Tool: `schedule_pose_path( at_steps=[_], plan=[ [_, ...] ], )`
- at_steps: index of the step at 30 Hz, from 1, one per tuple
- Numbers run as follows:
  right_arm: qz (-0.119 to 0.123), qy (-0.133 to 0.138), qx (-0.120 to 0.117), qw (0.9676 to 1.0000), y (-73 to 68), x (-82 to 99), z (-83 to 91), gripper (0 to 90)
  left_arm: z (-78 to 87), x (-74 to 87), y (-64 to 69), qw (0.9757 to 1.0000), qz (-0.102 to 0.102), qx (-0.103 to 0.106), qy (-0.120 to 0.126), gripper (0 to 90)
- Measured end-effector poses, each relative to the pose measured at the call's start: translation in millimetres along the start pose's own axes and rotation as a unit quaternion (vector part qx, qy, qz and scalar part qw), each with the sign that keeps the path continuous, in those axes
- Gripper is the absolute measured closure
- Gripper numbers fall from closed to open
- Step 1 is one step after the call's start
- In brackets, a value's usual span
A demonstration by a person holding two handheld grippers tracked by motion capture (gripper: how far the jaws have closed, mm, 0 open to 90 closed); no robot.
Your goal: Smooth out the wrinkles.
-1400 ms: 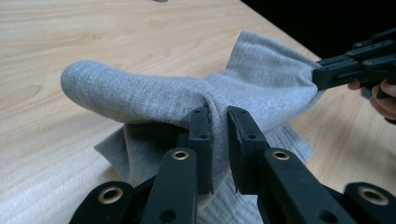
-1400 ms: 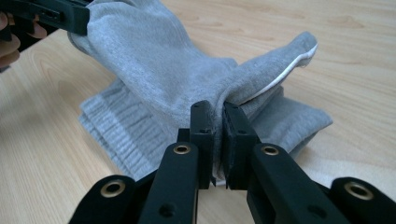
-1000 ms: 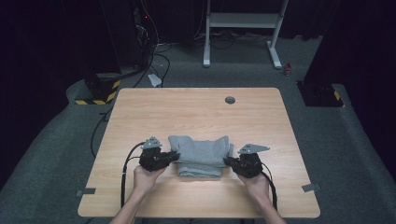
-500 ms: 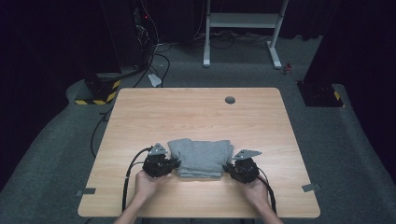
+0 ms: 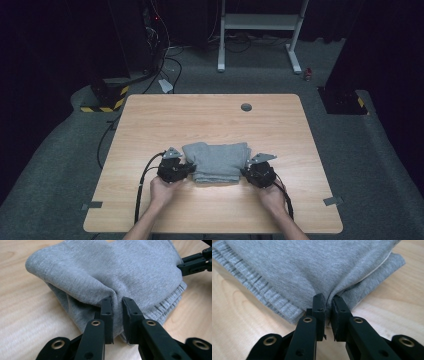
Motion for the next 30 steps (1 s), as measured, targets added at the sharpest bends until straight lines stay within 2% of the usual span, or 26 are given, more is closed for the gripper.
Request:
schedule_pose_path(
  at_steps=[3, 5, 7, 9, 10, 11, 12, 13, 14, 15, 16, 17, 18, 20, 24, 25, 28, 30],
  plan=[
    [-0.002, -0.002, 0.006, 1.0000, 4.4, -1.7, -2.5, 82.0, -6.2, -3.1, -2.9, 0.9998, 0.014, 0.009, 0.007, 79.4],
    [-0.006, -0.004, 0.009, 0.9999, 9.4, -4.2, -4.1, 81.9, -8.9, -7.2, -2.9, 0.9999, 0.008, 0.006, 0.005, 79.1],
    [-0.005, -0.006, 0.014, 0.9999, 12.5, -6.6, -4.2, 81.3, -10.5, -11.3, -1.9, 0.9999, -0.010, -0.011, -0.007, 77.3],
    [-0.012, -0.007, 0.018, 0.9997, 13.7, -8.2, -2.3, 78.7, -10.7, -14.7, 1.4, 0.9997, -0.015, -0.016, -0.006, 74.3],
    [-0.009, -0.006, 0.022, 0.9997, 14.4, -8.7, -1.5, 76.9, -10.0, -16.1, 2.2, 0.9998, -0.016, -0.013, -0.007, 72.2],
    [-0.013, -0.003, 0.025, 0.9996, 15.5, -9.5, 1.5, 72.4, -9.0, -17.0, 2.5, 0.9998, -0.014, -0.011, -0.006, 66.1],
    [-0.013, -0.003, 0.025, 0.9996, 15.5, -9.5, 1.5, 72.4, -6.8, -18.5, 2.1, 0.9999, -0.012, -0.011, -0.002, 66.1],
    [-0.025, 0.007, 0.017, 0.9995, 17.7, -10.9, 6.7, 67.6, -0.9, -22.6, 1.3, 0.9999, -0.001, -0.005, 0.015, 57.5],
    [-0.025, 0.007, 0.017, 0.9995, 17.7, -10.9, 6.7, 67.6, -0.9, -22.6, 1.3, 0.9999, -0.001, -0.005, 0.015, 53.8],
    [-0.034, 0.012, 0.013, 0.9993, 19.0, -12.0, 9.5, 64.6, 2.5, -25.1, 0.5, 0.9998, 0.001, -0.006, 0.021, 53.8],
    [-0.058, 0.022, 0.010, 0.9981, 23.3, -16.2, 14.4, 59.8, 5.6, -28.1, -0.8, 0.9996, -0.001, -0.012, 0.026, 45.2],
    [-0.058, 0.022, 0.010, 0.9981, 23.3, -16.2, 14.4, 59.8, 7.9, -31.3, -2.3, 0.9993, -0.001, -0.021, 0.032, 45.2],
    [-0.083, 0.039, 0.003, 0.9958, 28.1, -25.0, 17.8, 56.3, 9.6, -38.0, -5.6, 0.9990, 0.008, -0.032, 0.031, 37.6],
    [-0.086, 0.043, 0.003, 0.9953, 29.4, -28.6, 17.9, 55.1, 9.2, -41.1, -8.2, 0.9989, 0.009, -0.037, 0.027, 36.0],
    [-0.097, 0.047, 0.017, 0.9940, 33.4, -47.7, 12.6, 50.7, 1.7, -49.8, -22.3, 0.9978, 0.039, -0.051, 0.016, 32.4],
    [-0.100, 0.045, 0.018, 0.9938, 35.3, -51.7, 9.1, 49.5, -0.4, -51.5, -27.1, 0.9968, 0.058, -0.049, 0.023, 32.3],
    [-0.122, 0.033, 0.017, 0.9918, 42.1, -60.9, -3.0, 46.5, -7.3, -53.7, -38.1, 0.9959, 0.074, -0.052, 0.009, 29.8],
    [-0.133, 0.013, 0.027, 0.9907, 47.0, -66.3, -13.6, 44.4, -11.8, -55.8, -41.4, 0.9954, 0.083, -0.048, 0.004, 27.9]
  ],
)
Point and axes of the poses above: each handheld gripper's, and its own axes: z roughly backward along the jaws, x roughly out of its underside, y roughly to its right, the point moved 5 cm from there along -z, roughly forward along the jaws, and after that the axes turned 11 degrees about x, right-handed, at the moved point
